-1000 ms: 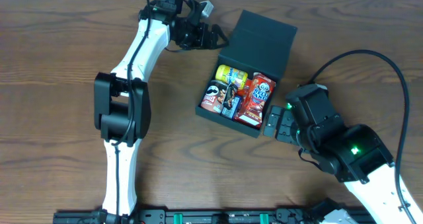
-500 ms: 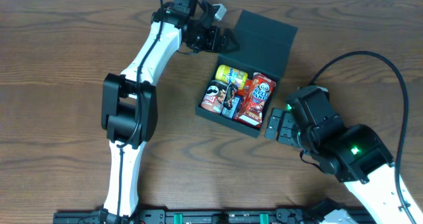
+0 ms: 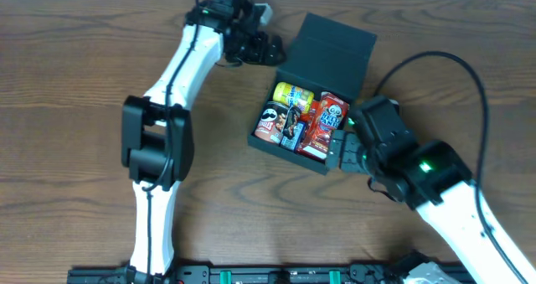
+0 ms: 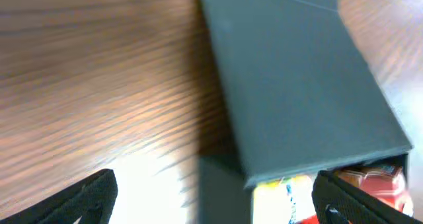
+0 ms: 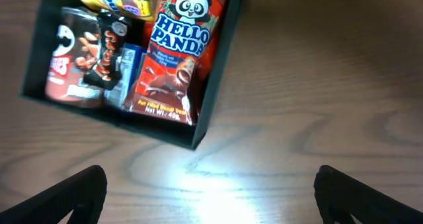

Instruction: Pack container

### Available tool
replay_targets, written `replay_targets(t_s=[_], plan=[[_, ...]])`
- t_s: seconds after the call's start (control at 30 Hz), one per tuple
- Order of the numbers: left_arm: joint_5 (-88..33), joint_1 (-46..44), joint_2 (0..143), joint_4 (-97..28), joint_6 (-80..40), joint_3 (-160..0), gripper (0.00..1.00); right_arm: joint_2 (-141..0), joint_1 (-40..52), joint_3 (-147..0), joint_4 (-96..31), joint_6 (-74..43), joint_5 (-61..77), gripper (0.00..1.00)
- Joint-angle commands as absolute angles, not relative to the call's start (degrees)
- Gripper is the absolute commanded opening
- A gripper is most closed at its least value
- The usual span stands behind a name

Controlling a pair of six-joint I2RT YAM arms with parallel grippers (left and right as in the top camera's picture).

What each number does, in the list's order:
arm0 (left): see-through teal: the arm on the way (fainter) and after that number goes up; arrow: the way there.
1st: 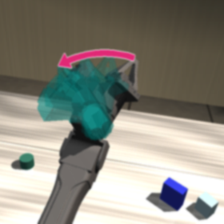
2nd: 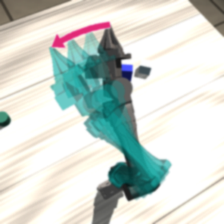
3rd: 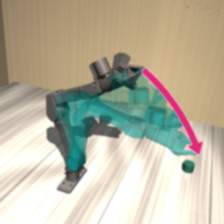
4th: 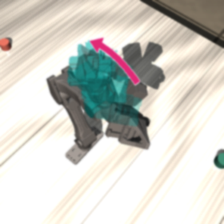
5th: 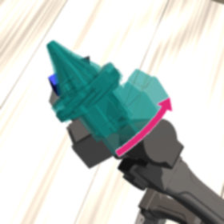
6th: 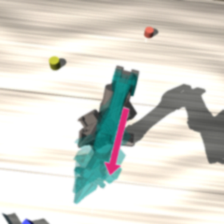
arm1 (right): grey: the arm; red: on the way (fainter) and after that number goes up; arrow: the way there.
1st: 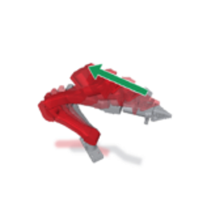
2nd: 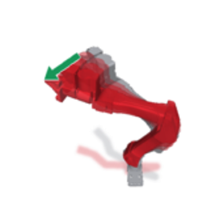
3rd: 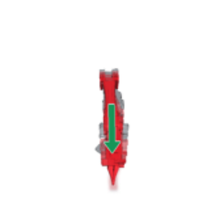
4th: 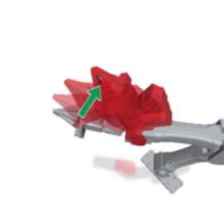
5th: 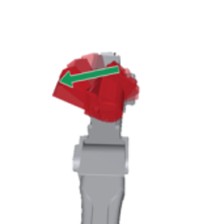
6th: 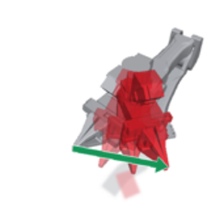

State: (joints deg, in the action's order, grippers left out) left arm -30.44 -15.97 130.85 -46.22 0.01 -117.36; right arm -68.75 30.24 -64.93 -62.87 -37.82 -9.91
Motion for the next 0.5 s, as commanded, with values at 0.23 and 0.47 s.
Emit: replay_targets(t_s=[0.23, 0.47], plan=[[-14.17, -14.66, 112.22, -55.72, 5.41, -119.11, 0.95, -77.65, 34.83, -64.64, -52.4, -30.85, -9.56, 0.99], [-12.84, -14.66, 106.26, -62.63, 5.8, -119.11, 0.95, -81.47, 37.06, -64.64, -45.84, -23.44, -5.69, 0.99]])
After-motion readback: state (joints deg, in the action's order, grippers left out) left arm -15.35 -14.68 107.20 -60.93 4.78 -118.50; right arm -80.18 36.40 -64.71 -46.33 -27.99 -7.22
